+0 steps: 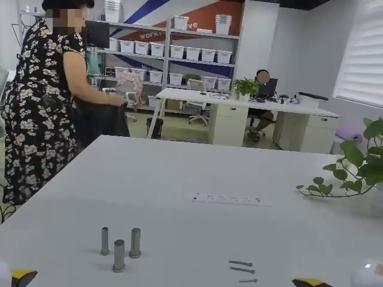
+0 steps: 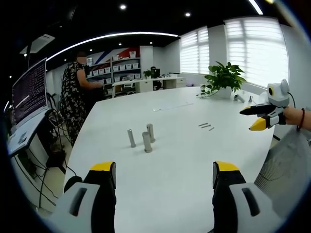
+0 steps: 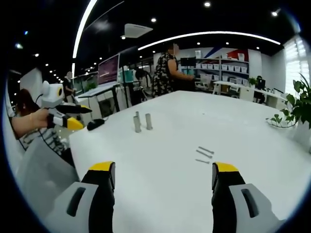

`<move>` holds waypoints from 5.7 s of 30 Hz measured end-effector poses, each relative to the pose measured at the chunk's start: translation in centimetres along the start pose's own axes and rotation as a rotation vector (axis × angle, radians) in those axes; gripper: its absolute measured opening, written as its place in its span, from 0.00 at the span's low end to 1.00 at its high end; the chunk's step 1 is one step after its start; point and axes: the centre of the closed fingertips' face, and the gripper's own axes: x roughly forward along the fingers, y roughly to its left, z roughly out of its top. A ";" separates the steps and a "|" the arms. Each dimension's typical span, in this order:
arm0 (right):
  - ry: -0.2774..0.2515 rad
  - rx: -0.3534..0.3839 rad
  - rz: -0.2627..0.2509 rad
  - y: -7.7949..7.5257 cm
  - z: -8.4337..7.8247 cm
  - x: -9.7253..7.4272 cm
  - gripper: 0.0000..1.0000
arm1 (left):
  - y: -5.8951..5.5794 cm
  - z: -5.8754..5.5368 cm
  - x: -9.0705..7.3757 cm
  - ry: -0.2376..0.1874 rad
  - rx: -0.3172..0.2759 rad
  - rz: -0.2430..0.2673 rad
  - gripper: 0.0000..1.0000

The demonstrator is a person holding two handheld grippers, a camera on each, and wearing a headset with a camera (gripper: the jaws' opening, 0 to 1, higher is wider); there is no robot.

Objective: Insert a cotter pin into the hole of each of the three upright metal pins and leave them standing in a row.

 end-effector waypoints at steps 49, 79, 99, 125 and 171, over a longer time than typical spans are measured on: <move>0.012 0.009 0.031 0.5 0.3 1.1 0.99 | 2.3 0.1 1.7 0.016 0.001 0.023 0.82; 0.010 0.019 0.041 0.7 0.2 1.3 0.89 | 8.6 1.4 10.9 -0.006 -0.028 0.057 0.43; 0.023 0.032 0.042 0.4 0.0 2.2 0.88 | 10.5 1.0 17.0 0.008 -0.049 0.028 0.30; 0.040 0.044 0.024 -0.6 -0.4 3.0 0.86 | 10.1 0.1 20.1 0.013 -0.042 -0.031 0.07; 0.023 0.028 0.060 1.2 0.2 3.1 0.84 | 6.7 0.5 12.9 0.020 -0.115 0.043 0.07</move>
